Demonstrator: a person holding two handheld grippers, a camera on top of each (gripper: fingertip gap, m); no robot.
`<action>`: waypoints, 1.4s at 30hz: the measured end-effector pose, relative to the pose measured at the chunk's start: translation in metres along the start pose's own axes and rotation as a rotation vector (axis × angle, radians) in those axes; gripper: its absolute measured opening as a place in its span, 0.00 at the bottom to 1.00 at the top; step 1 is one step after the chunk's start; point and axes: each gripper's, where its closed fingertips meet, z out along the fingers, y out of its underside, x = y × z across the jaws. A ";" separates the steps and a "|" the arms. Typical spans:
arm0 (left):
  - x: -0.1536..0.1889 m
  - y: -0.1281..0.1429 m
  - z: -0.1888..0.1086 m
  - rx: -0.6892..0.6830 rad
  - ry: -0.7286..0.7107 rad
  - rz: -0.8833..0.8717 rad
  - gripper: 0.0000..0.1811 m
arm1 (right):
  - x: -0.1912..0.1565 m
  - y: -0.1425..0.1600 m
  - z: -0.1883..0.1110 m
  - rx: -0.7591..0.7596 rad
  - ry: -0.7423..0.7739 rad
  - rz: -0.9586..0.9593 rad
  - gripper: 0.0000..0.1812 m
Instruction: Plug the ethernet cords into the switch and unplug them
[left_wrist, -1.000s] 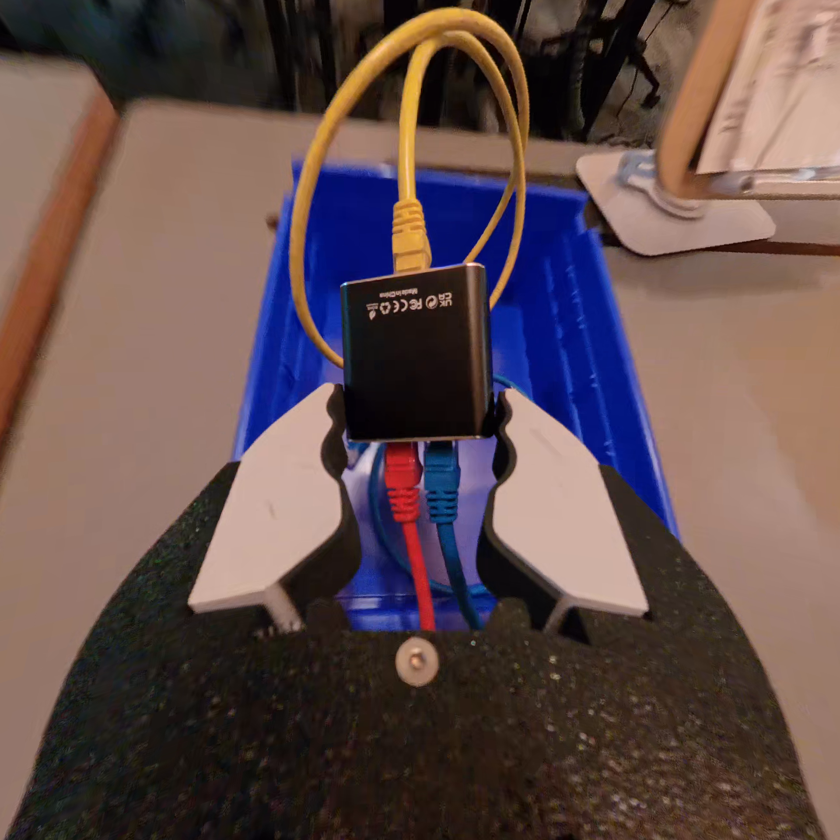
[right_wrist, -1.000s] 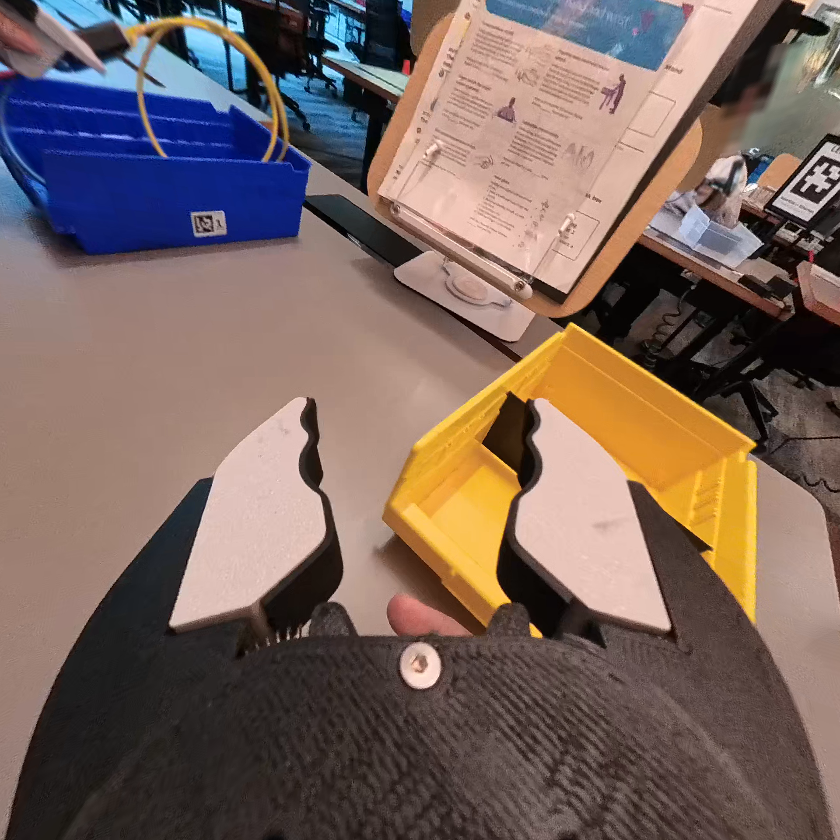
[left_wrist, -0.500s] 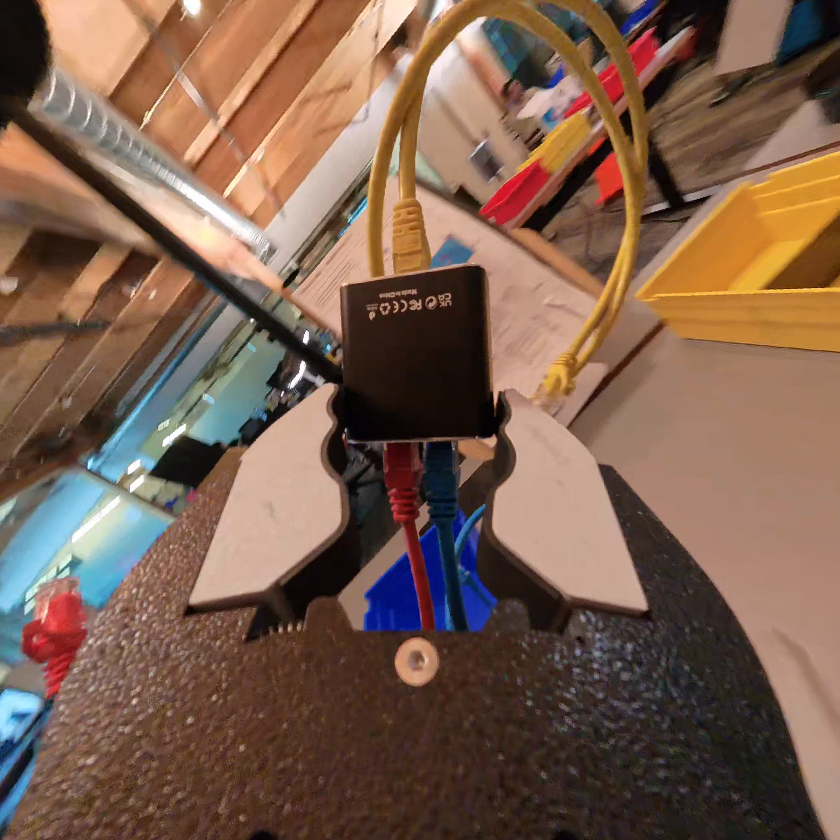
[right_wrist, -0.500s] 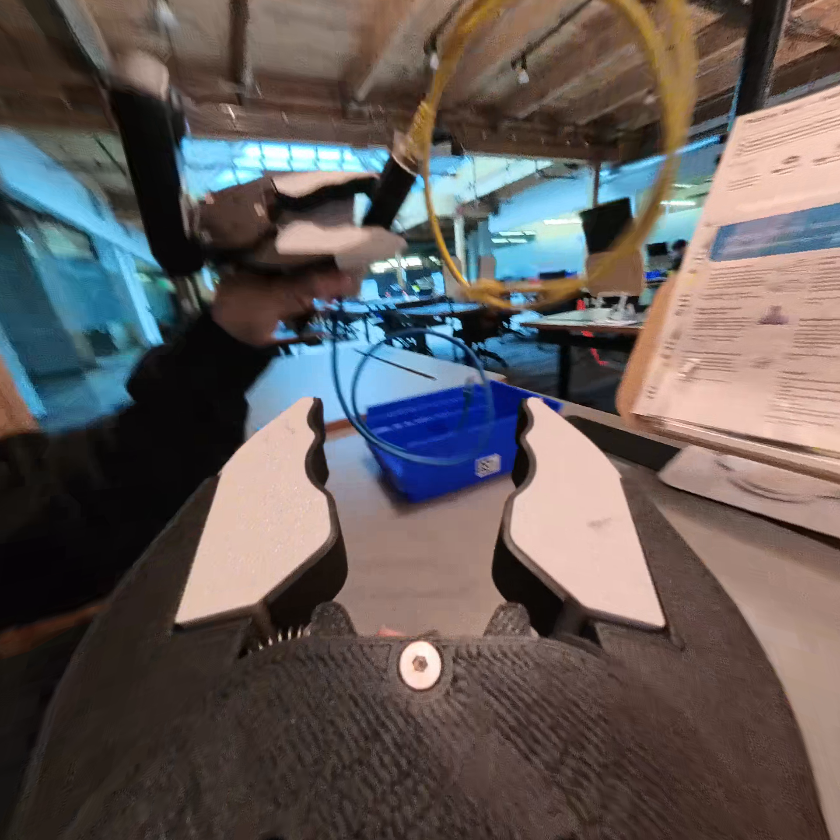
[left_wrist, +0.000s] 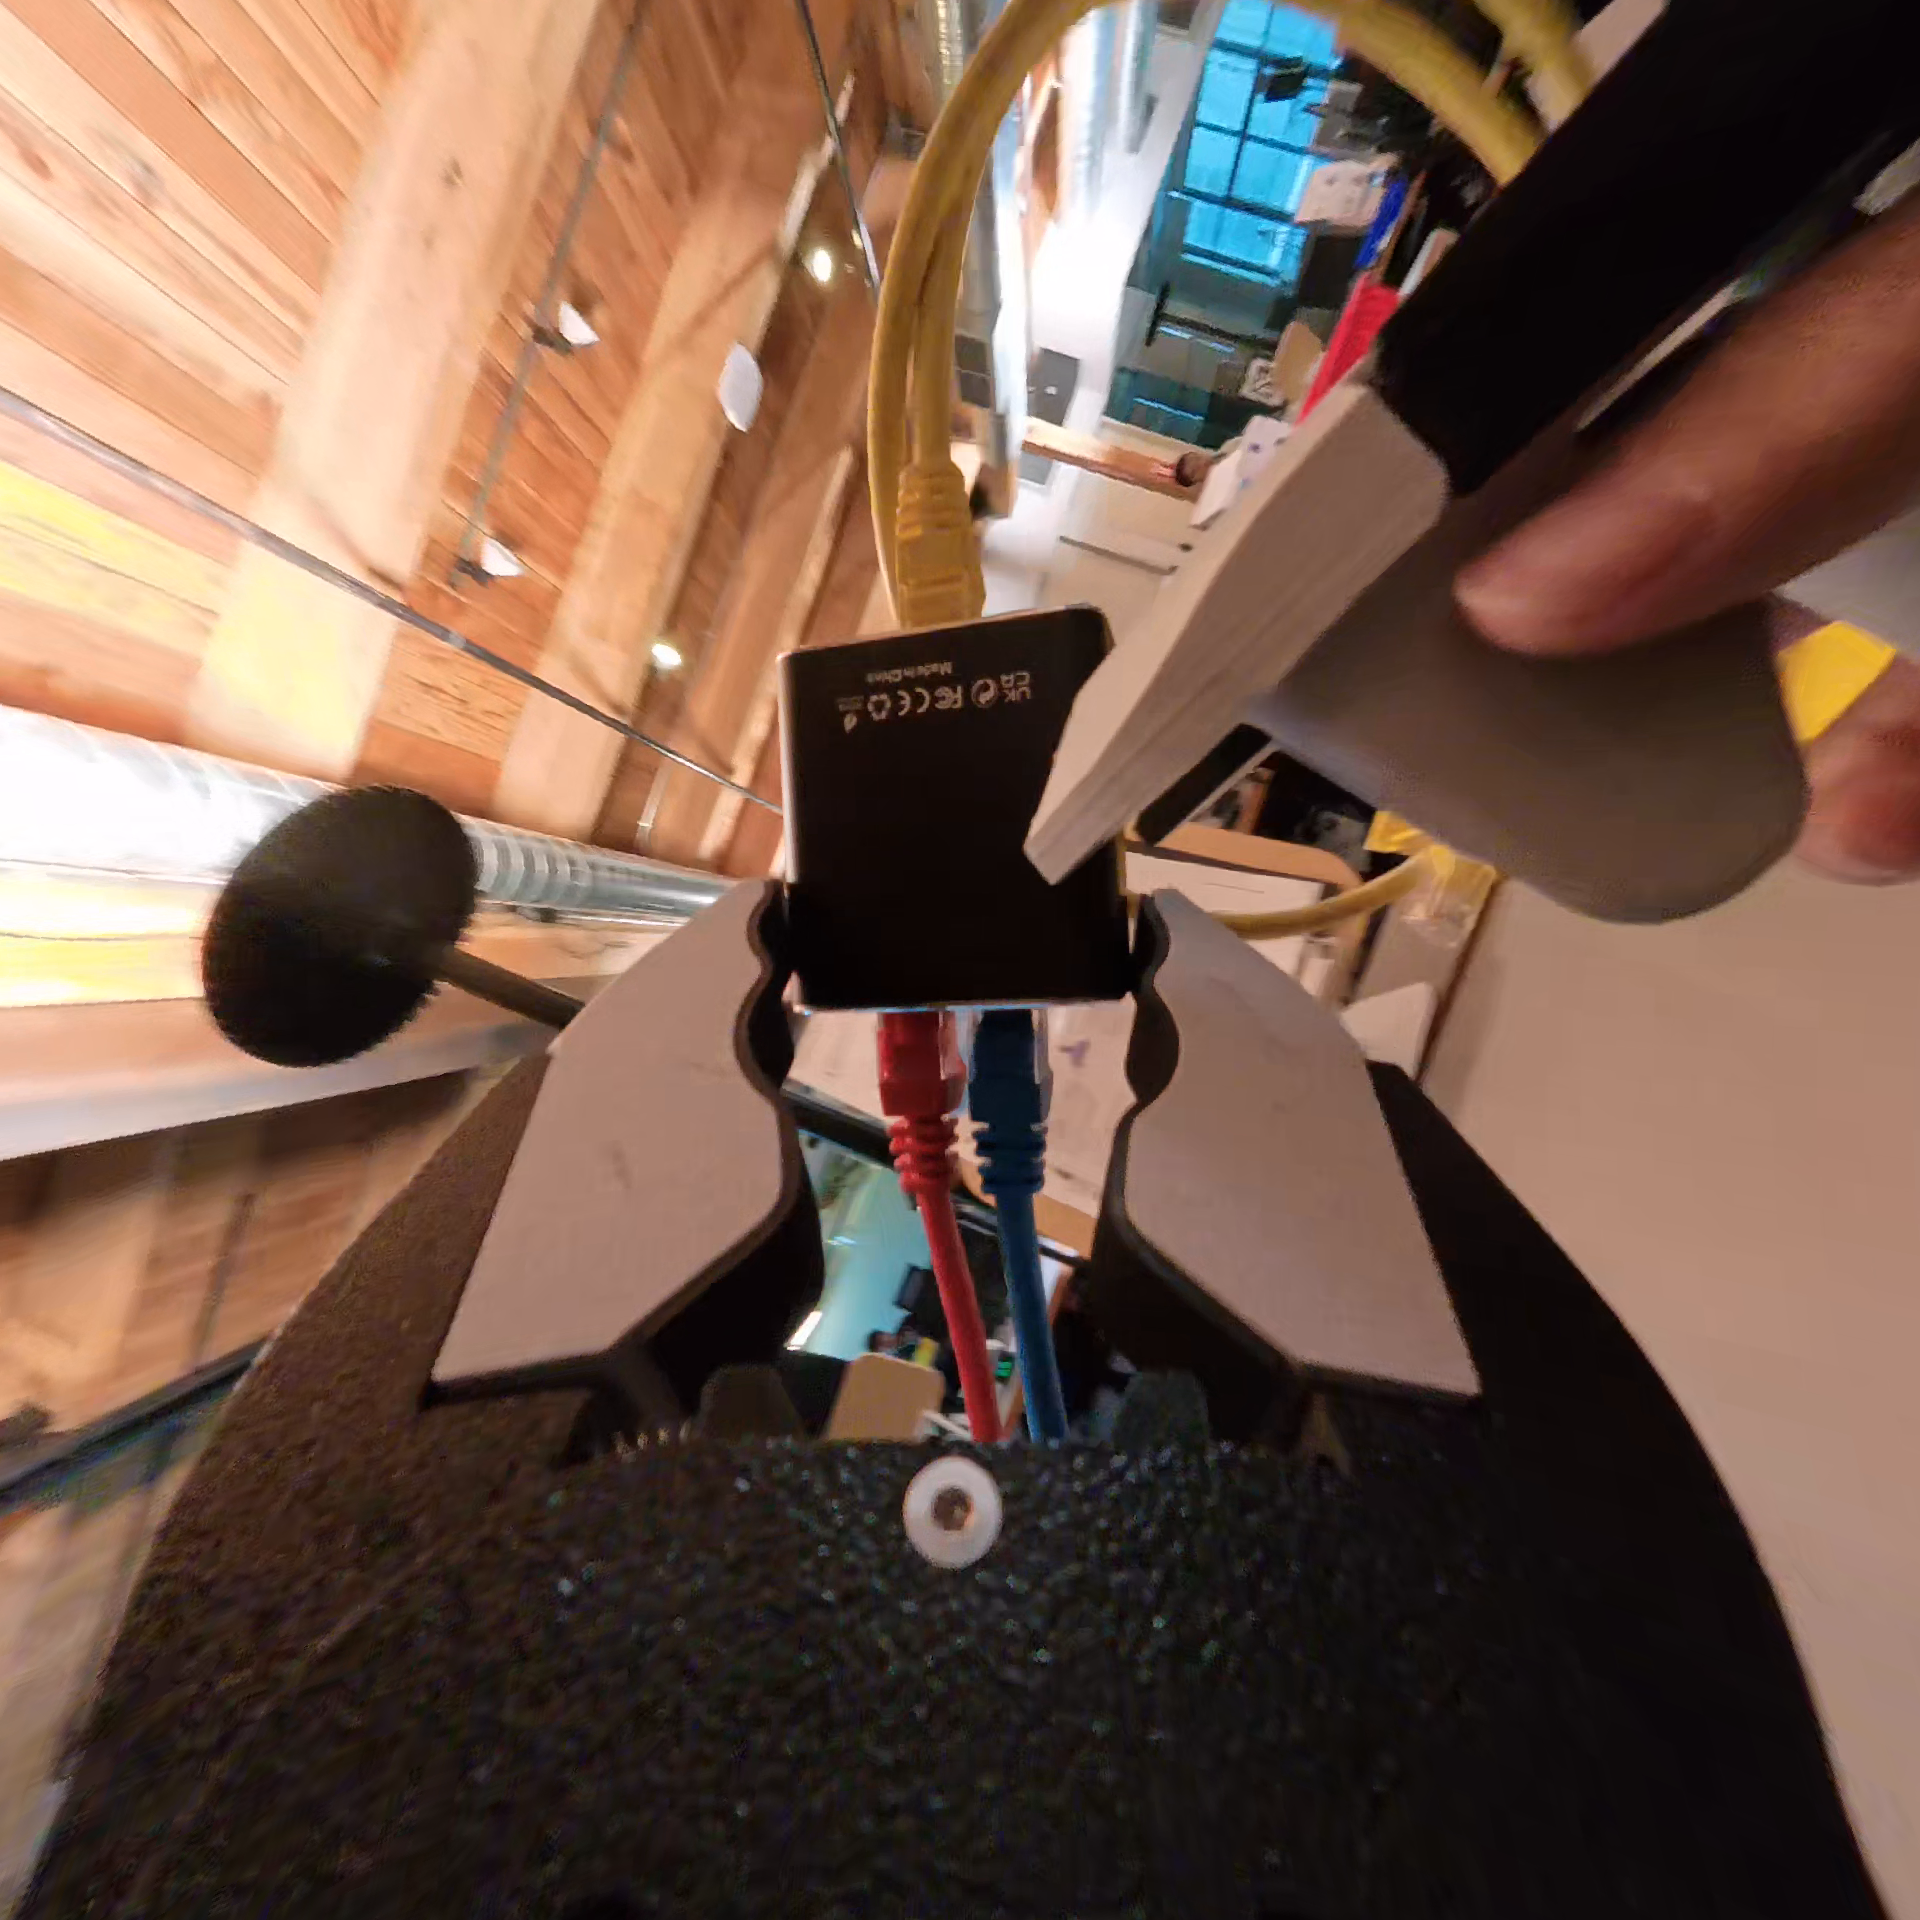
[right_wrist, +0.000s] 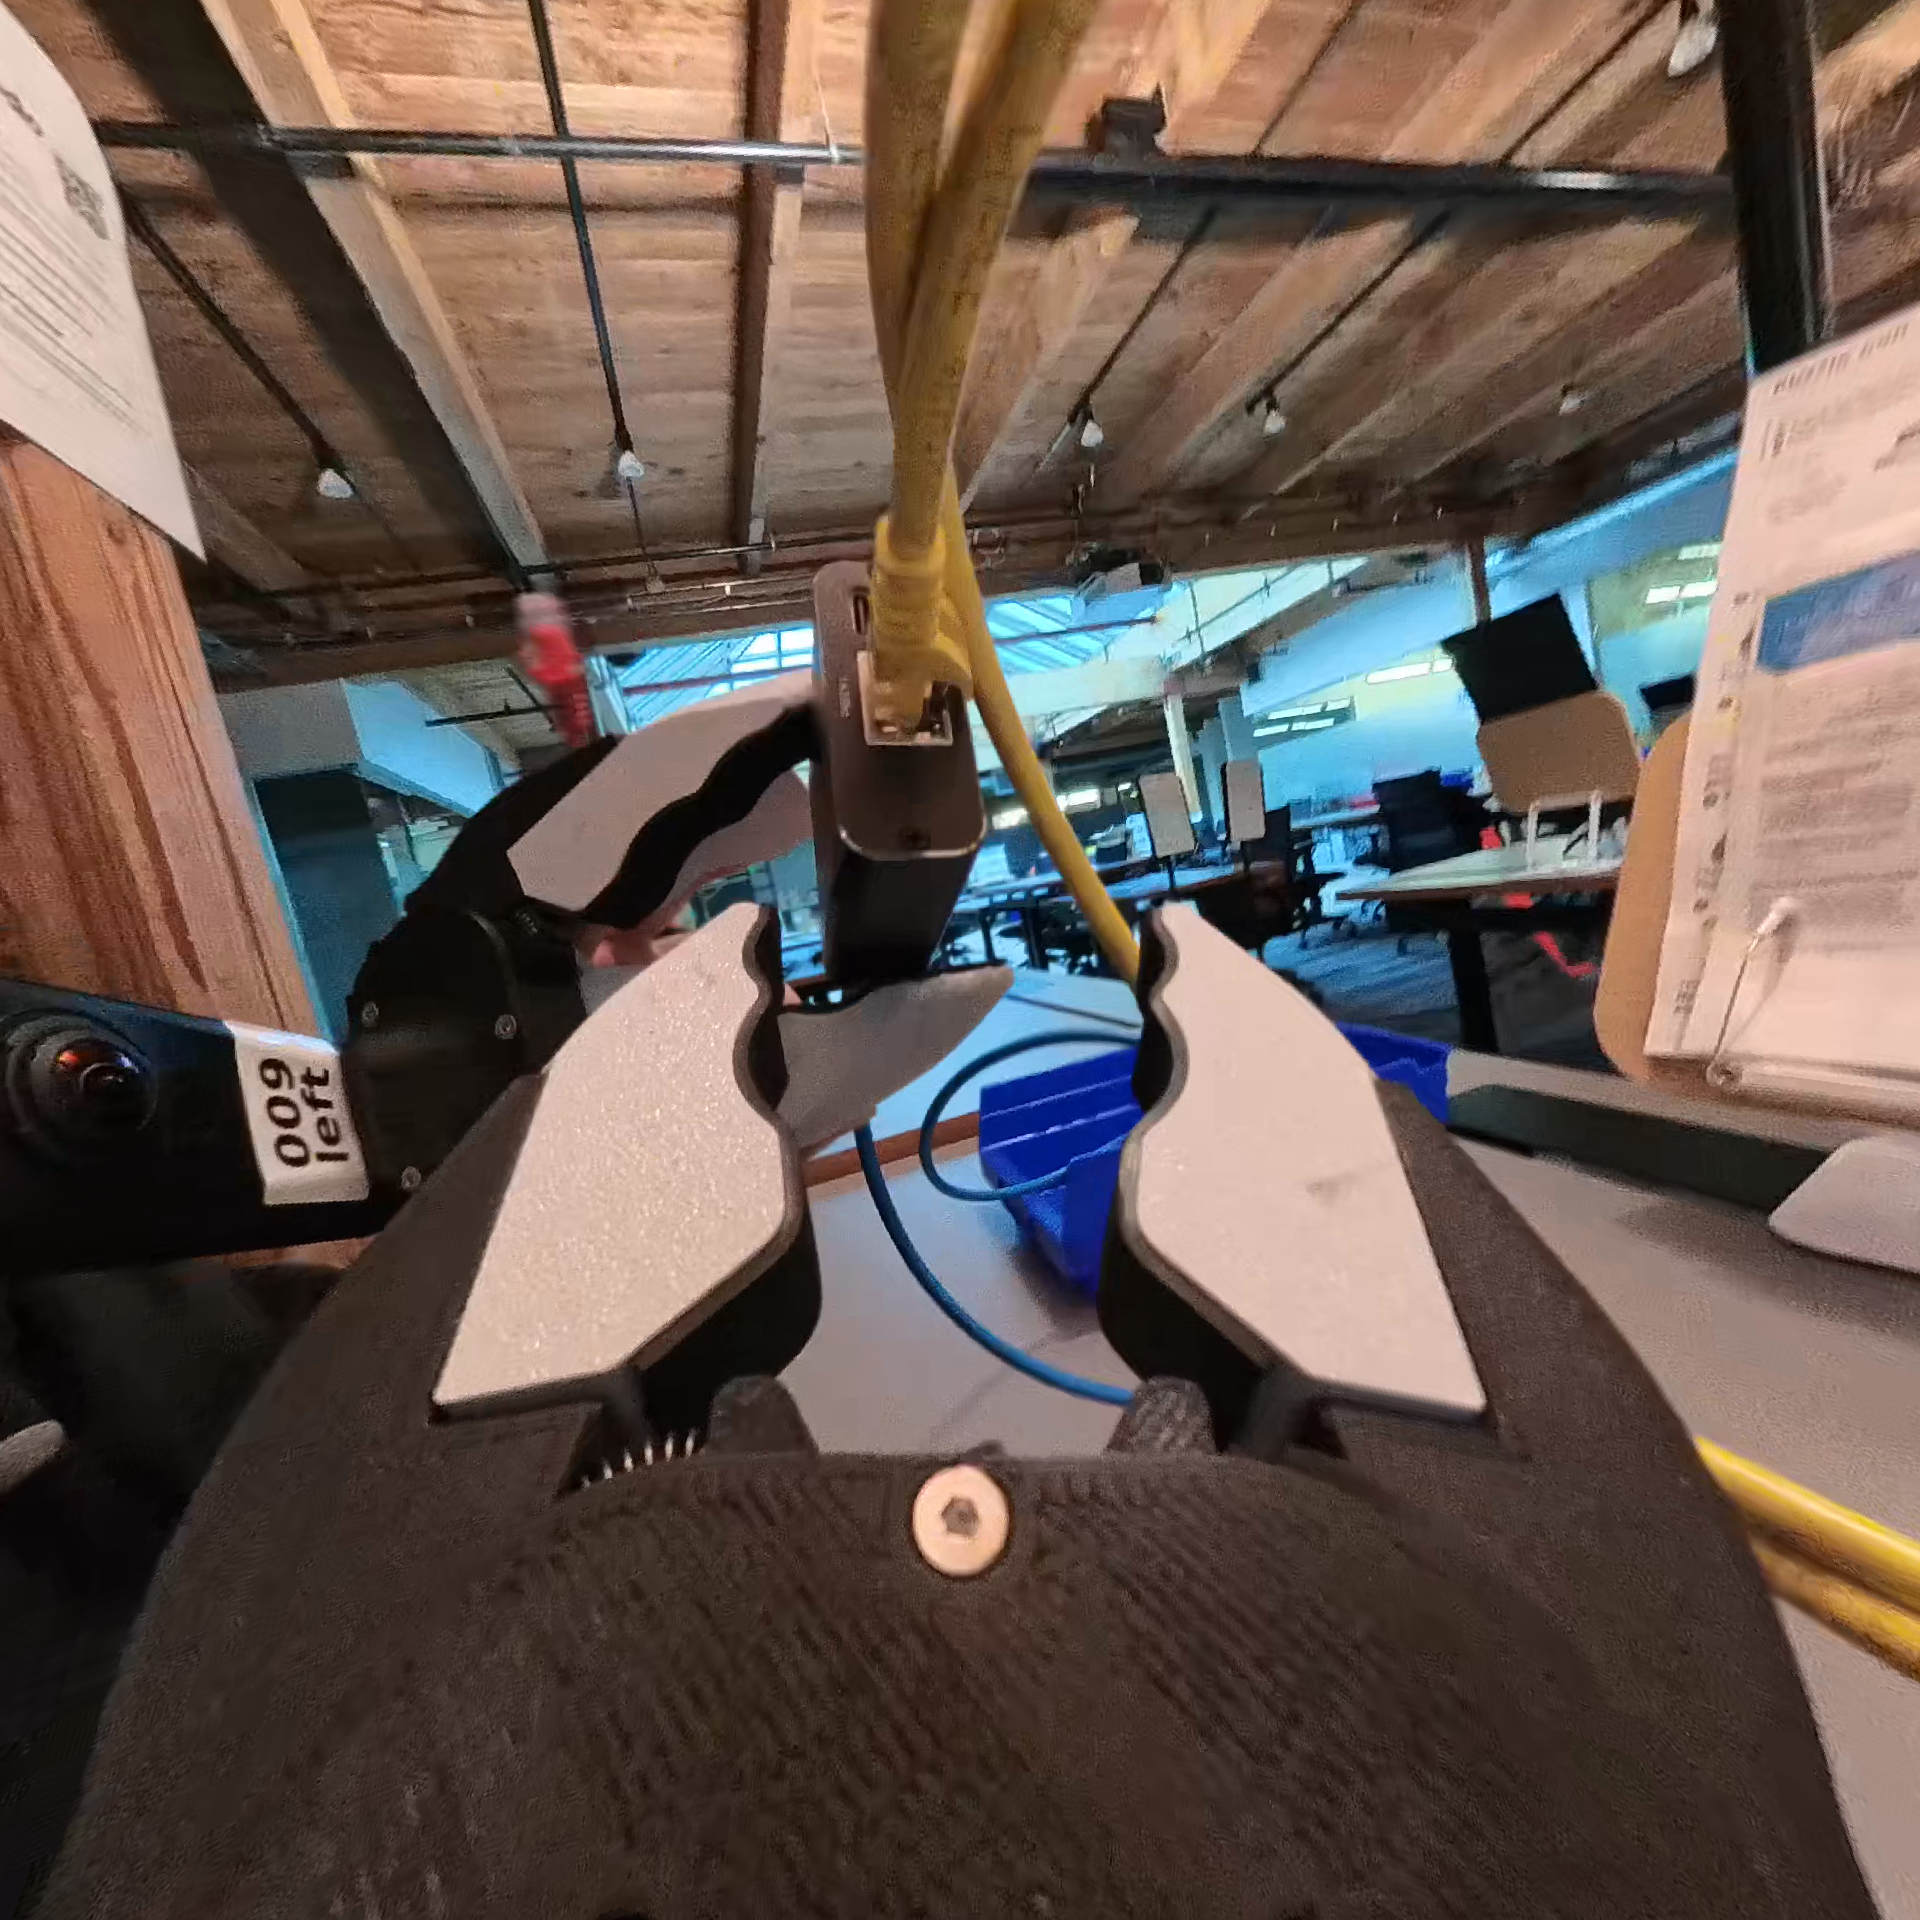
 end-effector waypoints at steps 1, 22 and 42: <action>-0.007 -0.002 0.003 -0.001 -0.021 0.012 0.34 | -0.001 -0.004 -0.001 0.017 0.002 -0.017 0.36; -0.013 0.084 0.051 -0.181 0.383 -0.452 0.35 | -0.036 -0.017 -0.013 -0.144 -0.003 -0.154 0.28; 0.141 0.099 -0.028 -0.054 0.605 -0.587 0.39 | 0.075 0.141 0.007 -0.231 0.102 0.667 0.14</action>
